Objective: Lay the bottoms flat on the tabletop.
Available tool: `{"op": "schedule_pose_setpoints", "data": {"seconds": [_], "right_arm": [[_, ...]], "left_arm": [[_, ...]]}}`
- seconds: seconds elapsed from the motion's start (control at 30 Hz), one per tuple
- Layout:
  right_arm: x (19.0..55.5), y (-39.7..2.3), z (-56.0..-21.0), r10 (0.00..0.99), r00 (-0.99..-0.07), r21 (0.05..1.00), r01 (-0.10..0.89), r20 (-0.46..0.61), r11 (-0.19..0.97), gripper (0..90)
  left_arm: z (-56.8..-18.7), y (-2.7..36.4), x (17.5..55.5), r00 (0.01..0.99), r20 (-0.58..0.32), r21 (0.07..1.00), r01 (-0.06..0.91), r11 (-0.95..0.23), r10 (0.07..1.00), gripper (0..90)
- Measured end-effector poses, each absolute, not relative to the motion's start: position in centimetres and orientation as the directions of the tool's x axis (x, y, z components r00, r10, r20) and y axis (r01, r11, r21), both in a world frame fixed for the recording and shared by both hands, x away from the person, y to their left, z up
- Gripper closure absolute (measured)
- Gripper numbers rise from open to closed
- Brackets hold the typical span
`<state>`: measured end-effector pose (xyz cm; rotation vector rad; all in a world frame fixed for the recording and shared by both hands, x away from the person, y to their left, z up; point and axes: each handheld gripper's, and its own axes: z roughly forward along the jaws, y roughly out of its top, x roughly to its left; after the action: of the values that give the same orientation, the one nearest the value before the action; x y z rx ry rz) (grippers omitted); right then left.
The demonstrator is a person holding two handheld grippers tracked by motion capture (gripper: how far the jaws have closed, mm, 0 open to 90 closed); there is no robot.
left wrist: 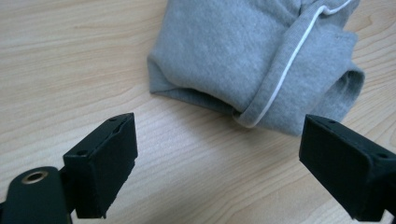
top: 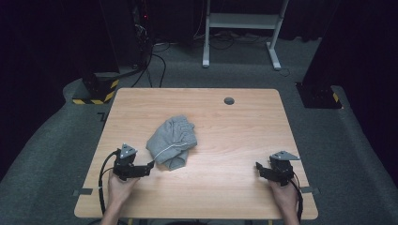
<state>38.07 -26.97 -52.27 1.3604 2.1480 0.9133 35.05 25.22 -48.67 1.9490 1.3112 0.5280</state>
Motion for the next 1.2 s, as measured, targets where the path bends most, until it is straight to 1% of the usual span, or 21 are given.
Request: {"op": "schedule_pose_setpoints", "data": {"seconds": [0.13, 0.27, 0.37, 0.57, 0.73, 0.97, 1.2], "right_arm": [[38.1, -27.0, -52.3, 0.907, -0.422, 0.726, 0.619, -0.014, 0.299, 32.8], [38.1, -27.0, -52.3, 0.906, -0.422, 0.726, 0.619, -0.014, 0.3, 32.7], [38.1, -27.0, -52.3, 0.906, -0.423, 0.726, 0.619, -0.014, 0.3, 32.6], [38.1, -27.0, -52.3, 0.906, -0.423, 0.726, 0.619, -0.014, 0.3, 32.5], [38.0, -27.0, -52.3, 0.906, -0.423, 0.726, 0.619, -0.014, 0.3, 32.4], [38.0, -27.0, -52.3, 0.906, -0.423, 0.726, 0.619, -0.014, 0.3, 32.4], [38.0, -27.0, -52.3, 0.906, -0.423, 0.726, 0.619, -0.014, 0.3, 32.4]], "left_arm": [[-47.9, 24.3, 36.0, 0.417, -0.042, 0.759, 0.605, -0.243, 0.908, 12.4], [-47.8, 23.7, 36.9, 0.426, -0.058, 0.762, 0.603, -0.236, 0.903, 14.6], [-47.6, 22.9, 38.0, 0.433, -0.041, 0.752, 0.607, -0.258, 0.9, 14.7], [-47.3, 21.7, 39.4, 0.454, -0.038, 0.756, 0.596, -0.271, 0.89, 14.9], [-47.5, 20.8, 40.4, 0.463, -0.046, 0.736, 0.615, -0.283, 0.885, 15.3], [-48.0, 20.1, 41.4, 0.464, -0.062, 0.733, 0.622, -0.275, 0.884, 16.4], [-49.2, 19.4, 42.0, 0.477, -0.037, 0.695, 0.644, -0.32, 0.878, 16.2]]}}
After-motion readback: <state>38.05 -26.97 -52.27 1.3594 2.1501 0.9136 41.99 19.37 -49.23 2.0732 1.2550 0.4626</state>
